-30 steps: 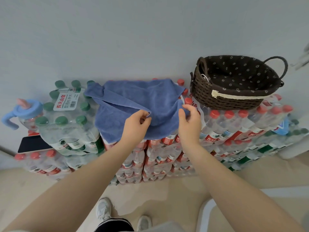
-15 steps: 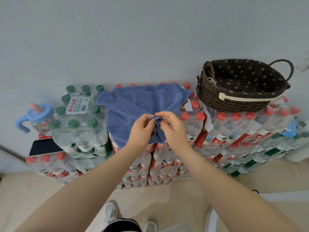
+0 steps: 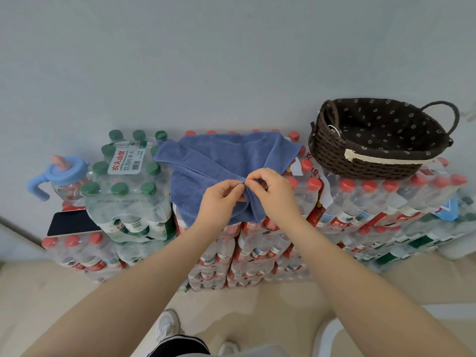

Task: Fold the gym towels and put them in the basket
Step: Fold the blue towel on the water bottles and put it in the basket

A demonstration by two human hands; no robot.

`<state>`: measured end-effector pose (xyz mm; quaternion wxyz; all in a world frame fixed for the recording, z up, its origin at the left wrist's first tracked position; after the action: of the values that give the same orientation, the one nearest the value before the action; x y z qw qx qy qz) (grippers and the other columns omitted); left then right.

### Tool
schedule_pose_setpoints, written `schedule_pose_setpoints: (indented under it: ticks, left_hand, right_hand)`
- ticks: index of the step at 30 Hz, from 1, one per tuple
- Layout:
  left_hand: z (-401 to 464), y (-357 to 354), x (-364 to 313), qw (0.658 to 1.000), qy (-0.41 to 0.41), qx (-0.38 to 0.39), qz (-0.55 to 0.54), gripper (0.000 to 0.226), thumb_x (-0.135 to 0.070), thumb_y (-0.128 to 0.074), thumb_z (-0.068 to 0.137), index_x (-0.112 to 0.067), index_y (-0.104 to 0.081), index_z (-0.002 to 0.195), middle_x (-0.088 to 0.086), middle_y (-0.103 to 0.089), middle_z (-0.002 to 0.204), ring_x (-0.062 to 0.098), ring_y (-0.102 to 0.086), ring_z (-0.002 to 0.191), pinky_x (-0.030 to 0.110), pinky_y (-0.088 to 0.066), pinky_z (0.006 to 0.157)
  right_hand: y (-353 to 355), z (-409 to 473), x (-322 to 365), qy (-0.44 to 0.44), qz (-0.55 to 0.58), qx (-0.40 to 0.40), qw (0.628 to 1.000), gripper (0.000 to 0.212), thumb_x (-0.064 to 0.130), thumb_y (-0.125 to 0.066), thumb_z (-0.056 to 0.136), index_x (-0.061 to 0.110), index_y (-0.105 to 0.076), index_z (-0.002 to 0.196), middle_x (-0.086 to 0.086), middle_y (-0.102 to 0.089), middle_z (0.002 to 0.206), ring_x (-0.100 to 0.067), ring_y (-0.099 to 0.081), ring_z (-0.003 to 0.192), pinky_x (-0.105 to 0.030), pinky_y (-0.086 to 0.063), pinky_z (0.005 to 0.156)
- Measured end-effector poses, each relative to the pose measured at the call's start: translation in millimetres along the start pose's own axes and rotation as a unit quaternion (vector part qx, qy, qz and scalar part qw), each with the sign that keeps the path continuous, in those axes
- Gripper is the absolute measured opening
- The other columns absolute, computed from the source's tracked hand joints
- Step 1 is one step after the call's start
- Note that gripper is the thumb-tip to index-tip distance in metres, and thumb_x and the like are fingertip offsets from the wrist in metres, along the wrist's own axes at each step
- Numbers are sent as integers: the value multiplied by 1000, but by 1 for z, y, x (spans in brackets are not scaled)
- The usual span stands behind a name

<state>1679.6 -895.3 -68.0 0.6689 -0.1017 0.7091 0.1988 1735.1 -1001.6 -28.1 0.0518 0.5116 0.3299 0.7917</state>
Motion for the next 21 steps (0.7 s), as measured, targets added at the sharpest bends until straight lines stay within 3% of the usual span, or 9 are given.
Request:
schedule_pose_setpoints:
  ticks: [3,6,10,13,15,17,19,21]
  left_hand:
    - [1,5,2,1000,13,-12,-8,18,-18,-52,92,-22,-67,83,-8,-68,76,-8,-63,65,10,-50,68]
    - [-2,0,-4,1000,-2,25,0,19,-16,-51,93,-21,-68,87,-9,-69,78,-8,-63,69,9,-51,70]
    - [-7,-3,-4,996,24,47,-69,22,-11,-49,94,-19,-68,85,-7,-70,77,-4,-66,71,10,-52,67]
    - [-9,-6,4,985,81,63,-137,27,-12,-47,94,-19,-70,83,-3,-72,76,8,-68,79,24,-55,80]
    - [-8,-5,0,988,71,65,-124,25,-14,-48,94,-19,-70,81,-5,-72,72,6,-67,74,22,-56,76]
    - [-5,-2,-9,994,36,62,-78,20,-15,-51,92,-18,-68,82,-6,-70,70,2,-65,69,17,-53,67]
    - [-2,1,-16,996,26,60,-62,19,-13,-53,92,-16,-68,80,-7,-69,66,2,-64,65,16,-52,65]
    - [1,3,-21,996,25,58,-60,20,-9,-53,91,-15,-67,78,-8,-69,62,3,-65,64,15,-53,64]
  right_hand:
    - [-4,0,5,19,32,28,999,8,10,-60,87,8,-68,87,14,-54,83,-1,-54,81,-7,-42,73]
    - [-6,2,6,11,41,39,998,8,11,-63,86,9,-71,87,16,-49,86,2,-53,82,-3,-41,73]
    - [-6,5,4,3,44,43,998,10,11,-64,85,9,-72,91,16,-49,86,2,-53,80,-3,-43,72]
    - [-8,5,3,14,44,49,998,13,10,-65,84,15,-65,96,14,-48,91,1,-54,82,-8,-45,75]
    - [-7,6,0,-2,63,43,997,18,10,-64,84,22,-57,96,7,-49,102,-3,-55,79,-13,-47,76]
    - [-9,6,-5,-41,110,39,992,18,12,-61,87,27,-52,91,2,-54,106,-10,-58,79,-19,-50,77]
    - [-10,4,-7,-80,186,36,979,15,14,-53,92,28,-52,86,4,-59,96,-7,-59,79,-20,-50,76]
    - [-11,0,-14,-134,288,22,948,13,14,-44,96,22,-52,89,2,-60,93,-8,-60,85,-22,-50,78]
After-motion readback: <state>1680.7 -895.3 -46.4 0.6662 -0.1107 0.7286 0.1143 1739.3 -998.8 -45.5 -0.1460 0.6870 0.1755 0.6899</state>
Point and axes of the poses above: each hand's wrist, its own z-axis towards the middle knuckle, its own y-axis out of the back of the hand, x = y × z, the point moved 9 cm from there along z, towards the middle knuckle
